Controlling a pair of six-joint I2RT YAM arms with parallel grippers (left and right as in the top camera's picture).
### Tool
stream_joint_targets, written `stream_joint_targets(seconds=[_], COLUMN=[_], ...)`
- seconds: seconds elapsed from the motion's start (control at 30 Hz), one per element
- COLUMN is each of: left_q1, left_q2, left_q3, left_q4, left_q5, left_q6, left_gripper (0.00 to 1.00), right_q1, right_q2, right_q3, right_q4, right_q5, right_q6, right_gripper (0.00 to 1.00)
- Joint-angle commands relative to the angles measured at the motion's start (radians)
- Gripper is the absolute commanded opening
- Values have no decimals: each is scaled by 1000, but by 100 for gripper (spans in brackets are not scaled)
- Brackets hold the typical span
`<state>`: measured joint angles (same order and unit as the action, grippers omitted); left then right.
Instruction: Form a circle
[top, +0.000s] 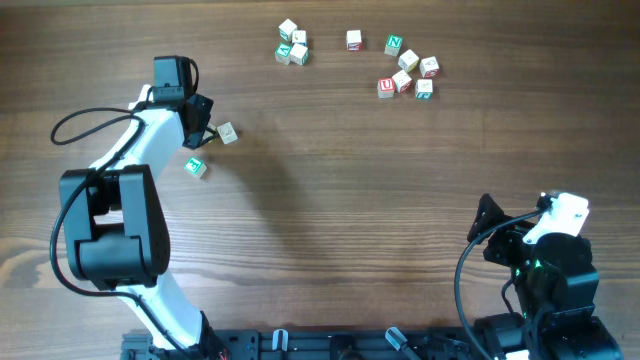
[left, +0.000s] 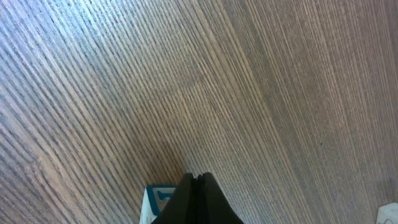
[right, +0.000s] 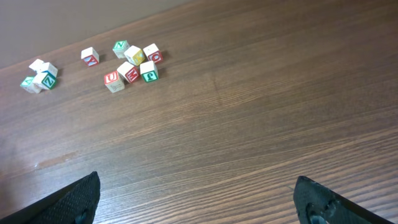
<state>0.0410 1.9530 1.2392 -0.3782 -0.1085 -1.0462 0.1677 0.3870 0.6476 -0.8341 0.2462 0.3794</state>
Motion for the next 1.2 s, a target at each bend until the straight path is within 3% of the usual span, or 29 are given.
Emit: stream_joint_targets(seconds=[0.0, 1.17], left_q1=[-6, -6], left_q2=[-1, -1], left_q3=[14, 14], left_q4=[-1, -9], left_q5=[-23, 14], left_q6=[-10, -9], left_gripper=[4, 4], right_q1=[1, 1], right_q2=[4, 4], right_q3=[-4, -4], right_q4=[2, 2], right_q5=[-9, -9], right_q6=[-10, -10], right_gripper=[100, 100])
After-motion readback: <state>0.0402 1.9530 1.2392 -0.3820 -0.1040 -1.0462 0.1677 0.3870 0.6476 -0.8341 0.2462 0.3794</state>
